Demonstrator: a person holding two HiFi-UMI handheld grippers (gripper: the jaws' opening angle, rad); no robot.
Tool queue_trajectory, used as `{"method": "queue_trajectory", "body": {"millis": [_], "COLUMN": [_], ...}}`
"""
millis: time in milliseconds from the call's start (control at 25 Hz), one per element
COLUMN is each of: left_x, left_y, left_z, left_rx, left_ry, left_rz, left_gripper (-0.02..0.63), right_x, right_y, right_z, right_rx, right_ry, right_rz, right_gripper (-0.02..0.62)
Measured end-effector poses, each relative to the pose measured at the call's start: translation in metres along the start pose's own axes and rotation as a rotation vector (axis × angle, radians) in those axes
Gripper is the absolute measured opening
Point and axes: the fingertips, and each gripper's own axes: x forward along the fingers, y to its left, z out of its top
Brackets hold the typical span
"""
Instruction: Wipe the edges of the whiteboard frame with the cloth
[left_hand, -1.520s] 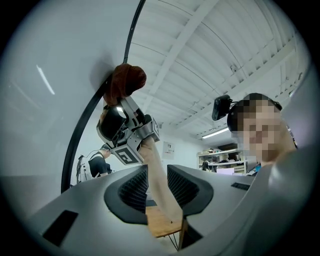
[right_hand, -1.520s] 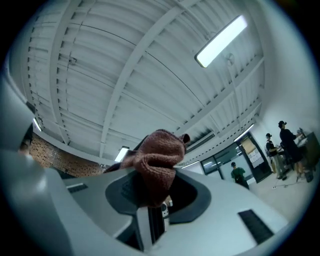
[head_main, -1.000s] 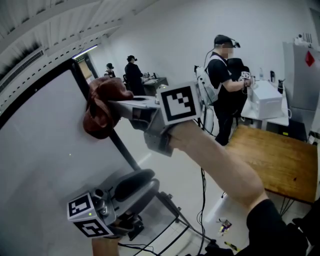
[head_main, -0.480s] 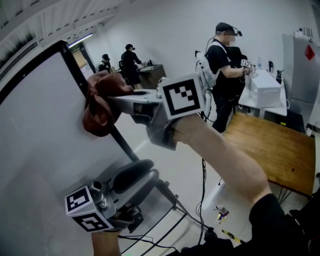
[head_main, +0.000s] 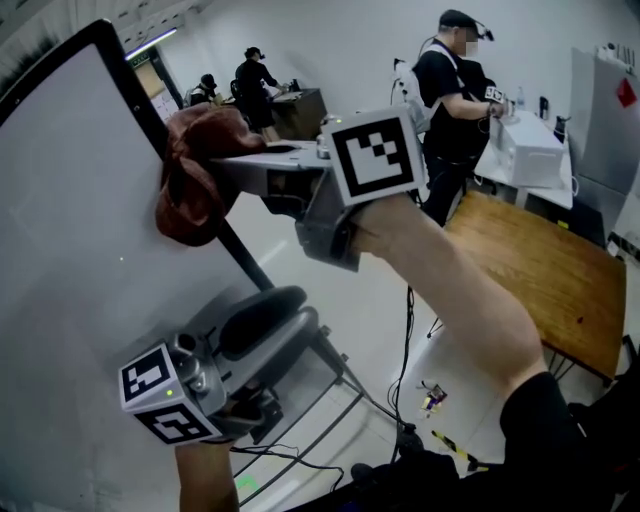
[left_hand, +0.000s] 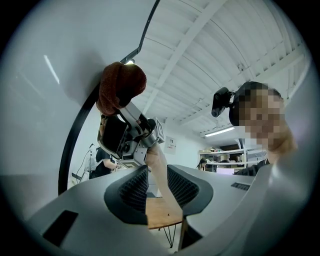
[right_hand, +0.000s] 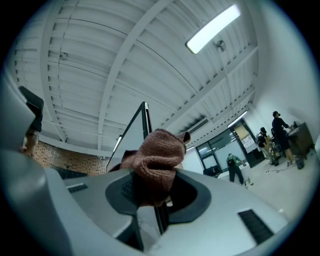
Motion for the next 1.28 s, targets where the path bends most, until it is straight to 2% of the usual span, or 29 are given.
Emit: {"method": "queue_trajectory", "body": {"millis": [440,640,1280], "left_x": [0.001,0.005,0.007], "left_y": [-0.001,0.001,-0.001], "left_z": [0.000,0.005,0.005], "left_rx": [-0.035,-0.029,-0.028], "left_ry": [-0.003,0.004,0.015], "left_rz": [0.011,0.006,-0.008], "left_gripper": [0.114,0.114,0.114], "right_x": [-0.002,-0.005,0.002], "right_y": [0.000,-0.008,0.009], "right_z": [-0.005,-0.003,0.000], "right_rx": [0.046,0.061,0.037], "right_ry": [0.015,0.010,-0.003], "right_rz": [-0.006,-0.040,0.034], "right_gripper": [0.112,0.112,0.112]}}
